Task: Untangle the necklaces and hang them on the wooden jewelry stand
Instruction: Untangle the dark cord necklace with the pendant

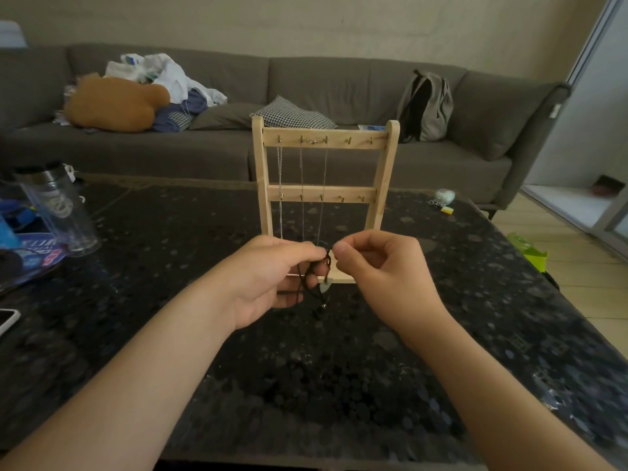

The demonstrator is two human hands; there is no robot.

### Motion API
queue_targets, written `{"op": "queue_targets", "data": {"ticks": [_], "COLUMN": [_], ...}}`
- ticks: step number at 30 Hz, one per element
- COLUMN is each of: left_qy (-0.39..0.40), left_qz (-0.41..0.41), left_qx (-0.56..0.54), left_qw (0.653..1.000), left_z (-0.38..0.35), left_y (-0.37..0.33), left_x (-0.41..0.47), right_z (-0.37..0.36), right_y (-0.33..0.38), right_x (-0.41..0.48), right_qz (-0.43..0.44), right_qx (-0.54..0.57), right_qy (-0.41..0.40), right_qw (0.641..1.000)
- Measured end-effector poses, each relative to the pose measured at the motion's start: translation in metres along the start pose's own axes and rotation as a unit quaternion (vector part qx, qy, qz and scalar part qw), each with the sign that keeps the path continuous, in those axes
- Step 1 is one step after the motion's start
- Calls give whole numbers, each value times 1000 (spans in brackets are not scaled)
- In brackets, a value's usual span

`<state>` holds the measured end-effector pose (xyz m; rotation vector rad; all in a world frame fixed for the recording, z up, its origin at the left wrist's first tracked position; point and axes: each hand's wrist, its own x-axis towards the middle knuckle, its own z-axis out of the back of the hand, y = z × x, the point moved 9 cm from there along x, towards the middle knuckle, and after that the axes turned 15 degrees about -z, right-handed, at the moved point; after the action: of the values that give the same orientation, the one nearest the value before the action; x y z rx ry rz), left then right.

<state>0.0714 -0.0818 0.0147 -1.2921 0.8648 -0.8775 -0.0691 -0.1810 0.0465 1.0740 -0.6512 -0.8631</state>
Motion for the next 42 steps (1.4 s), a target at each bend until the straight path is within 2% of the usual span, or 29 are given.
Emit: {"op": "queue_targets", "data": {"ticks": [8, 16, 23, 26, 29, 32, 36, 39, 42], "left_qy": [-3, -2, -5, -39, -107, -163, -190, -206, -201], "left_qz": [25, 0, -21, -6, 22, 45, 59, 63, 68], "left_qx": [-31, 24, 115, 121, 68, -39, -156, -235, -288], "left_qw": [999, 1000, 993, 992, 992, 985, 968, 948, 934], "left_z": [-5, -4, -3, 4, 21, 29, 21, 15, 11], "left_y": [2, -3, -3, 2, 6, 11, 15, 16, 17], "left_x": [-5, -6, 0, 4, 4, 4, 2, -1, -1], "right_z": [-7, -15, -33, -29, -19, -11, -7, -6, -12], "right_y": [-8, -22, -26, -26, -26, -26, -31, -37, -39], "right_x": [-1, 0, -2, -4, -5, -2, -1, -2, -2], "right_qz": [-56, -132, -156, -189, -214, -222, -248, -270, -275], "right_qx": [-5, -6, -31, -1, 13, 93, 249, 363, 489], "right_qy": [44, 68, 123, 129, 117, 91, 43, 0, 9], "right_qw": [997, 989, 980, 974, 970, 966, 935, 892, 828]}}
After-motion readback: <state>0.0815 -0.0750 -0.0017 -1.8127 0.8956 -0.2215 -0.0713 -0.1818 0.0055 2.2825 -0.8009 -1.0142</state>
